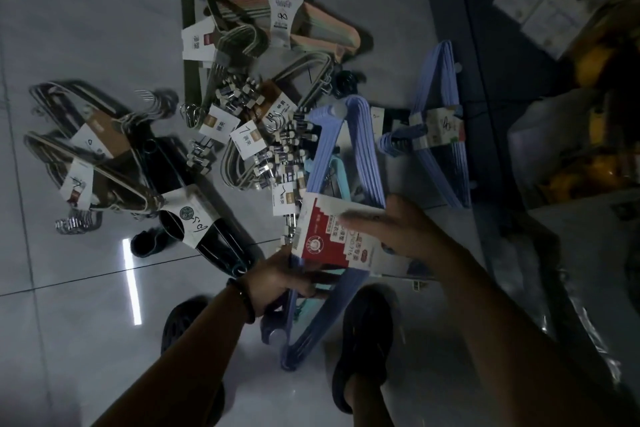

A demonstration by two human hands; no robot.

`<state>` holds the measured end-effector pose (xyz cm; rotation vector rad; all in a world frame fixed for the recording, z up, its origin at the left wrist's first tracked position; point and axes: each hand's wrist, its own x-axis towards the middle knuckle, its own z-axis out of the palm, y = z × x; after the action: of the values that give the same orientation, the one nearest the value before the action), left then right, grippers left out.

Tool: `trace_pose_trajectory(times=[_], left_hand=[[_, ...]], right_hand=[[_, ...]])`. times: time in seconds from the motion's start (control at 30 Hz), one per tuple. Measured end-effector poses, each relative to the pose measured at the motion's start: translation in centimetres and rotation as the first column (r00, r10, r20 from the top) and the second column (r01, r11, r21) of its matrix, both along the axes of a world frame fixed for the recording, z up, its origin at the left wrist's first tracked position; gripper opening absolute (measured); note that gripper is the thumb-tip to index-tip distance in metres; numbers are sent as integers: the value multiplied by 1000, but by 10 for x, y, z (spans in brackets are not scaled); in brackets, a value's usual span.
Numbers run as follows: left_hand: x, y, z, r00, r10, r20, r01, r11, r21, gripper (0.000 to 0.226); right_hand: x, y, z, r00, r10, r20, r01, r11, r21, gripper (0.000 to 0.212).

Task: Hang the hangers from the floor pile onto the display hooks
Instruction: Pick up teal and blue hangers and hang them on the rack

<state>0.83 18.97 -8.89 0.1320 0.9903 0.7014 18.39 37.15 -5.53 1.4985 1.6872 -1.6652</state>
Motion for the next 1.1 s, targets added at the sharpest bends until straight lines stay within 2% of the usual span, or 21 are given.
trace_pose_trajectory(times=[0.07, 0.13, 0.2, 0.23, 0.27, 0.3, 0.33, 0.37, 0.4, 0.5, 0.6, 0.73, 0.9, 1.0, 1.1], left_hand=[[6, 6, -6, 998, -67, -6, 67, 996, 65, 63], [10, 7, -17, 994, -63, -89, 72, 992, 100, 55], [14, 3, -30, 958, 118, -261, -117, 993, 19, 52], [16, -1, -42, 892, 218, -395, -255, 966, -42, 54], [17, -3, -52, 793, 242, -559, -340, 937, -77, 53], [18, -3, -63, 678, 171, -715, -327, 941, -85, 52], [20, -1, -74, 580, 47, -813, -228, 968, -107, 55], [22, 3, -85, 531, -45, -846, -126, 983, -131, 63], [26, 8, -95, 526, -105, -844, -48, 987, -153, 69], [42, 27, -121, 574, -123, -810, -50, 982, -184, 69], [49, 37, -140, 472, -144, -870, -77, 976, -203, 64], [53, 44, -130, 432, -102, -896, -63, 988, -143, 60], [43, 42, -61, 481, 11, -877, 50, 998, 39, 47], [29, 45, 9, 548, 108, -830, 9, 991, 135, 33], [15, 63, 100, 645, 177, -744, 22, 968, 249, 37]], right_hand=[[5, 4, -7, 999, -45, -8, 45, 998, 43, 69], [17, 5, -12, 998, -68, -7, 69, 991, 117, 60], [34, 3, -19, 996, -86, 25, 80, 978, 191, 48], [43, 1, -23, 994, -94, 58, 79, 971, 225, 46], [52, -1, -28, 990, -109, 94, 82, 964, 253, 48], [60, -3, -33, 983, -127, 136, 87, 958, 272, 52], [69, -5, -39, 973, -143, 181, 87, 953, 291, 59], [76, -7, -44, 962, -158, 221, 84, 947, 310, 65], [84, -9, -49, 954, -168, 248, 81, 941, 327, 70], [100, -18, -63, 948, -180, 261, 88, 940, 329, 72], [112, -30, -78, 956, -195, 221, 120, 942, 313, 64], [118, -41, -79, 949, -204, 241, 126, 945, 302, 66], [121, -54, -27, 935, -235, 265, 162, 949, 269, 77], [119, -58, 36, 944, -207, 255, 115, 935, 335, 67], [108, -54, 122, 961, -178, 212, 66, 891, 449, 56]])
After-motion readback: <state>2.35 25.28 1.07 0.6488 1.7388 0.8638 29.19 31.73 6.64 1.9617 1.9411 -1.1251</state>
